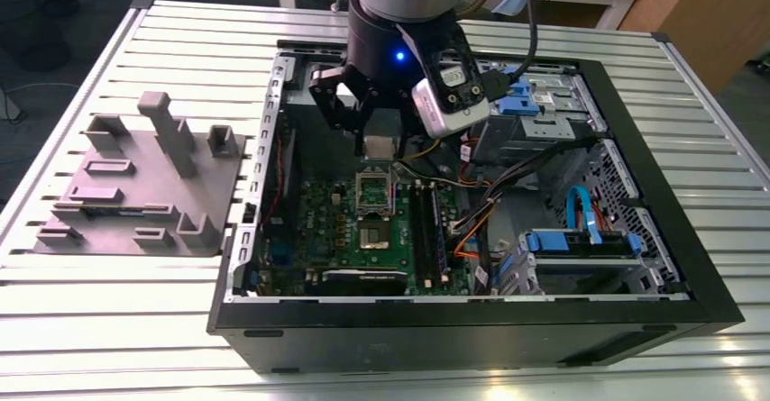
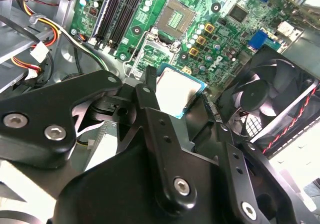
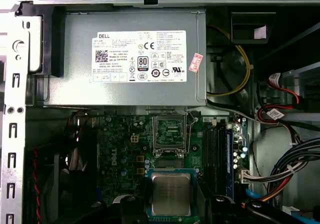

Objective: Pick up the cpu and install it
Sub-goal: 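Place the cpu into insertion slot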

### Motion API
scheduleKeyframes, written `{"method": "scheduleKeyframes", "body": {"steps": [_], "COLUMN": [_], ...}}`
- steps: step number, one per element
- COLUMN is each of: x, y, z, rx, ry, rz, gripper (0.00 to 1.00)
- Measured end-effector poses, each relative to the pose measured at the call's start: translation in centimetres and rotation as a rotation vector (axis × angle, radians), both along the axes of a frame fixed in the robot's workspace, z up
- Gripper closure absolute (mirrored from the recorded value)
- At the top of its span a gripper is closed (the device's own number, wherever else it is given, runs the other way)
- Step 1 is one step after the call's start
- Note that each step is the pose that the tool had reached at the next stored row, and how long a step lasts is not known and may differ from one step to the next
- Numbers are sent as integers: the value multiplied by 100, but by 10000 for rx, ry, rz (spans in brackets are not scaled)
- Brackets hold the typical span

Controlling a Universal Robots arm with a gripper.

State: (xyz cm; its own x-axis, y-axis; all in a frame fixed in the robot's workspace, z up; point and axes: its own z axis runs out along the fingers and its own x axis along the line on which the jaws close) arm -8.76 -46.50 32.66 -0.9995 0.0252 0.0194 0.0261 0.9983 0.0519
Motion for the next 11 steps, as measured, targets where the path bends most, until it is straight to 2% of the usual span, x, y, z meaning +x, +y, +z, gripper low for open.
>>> {"method": "scheduleKeyframes", "body": {"steps": [4,7,9,11], "x": [0,0,4,21], "y": [-6,-59,-92,-97], "z": [-2,-23,-60,-97], "rx": [-6,-9,-7,-7], "ry": [0,1,0,-1], "rz": [8,30,34,36], "gripper": [53,53,53,53]}}
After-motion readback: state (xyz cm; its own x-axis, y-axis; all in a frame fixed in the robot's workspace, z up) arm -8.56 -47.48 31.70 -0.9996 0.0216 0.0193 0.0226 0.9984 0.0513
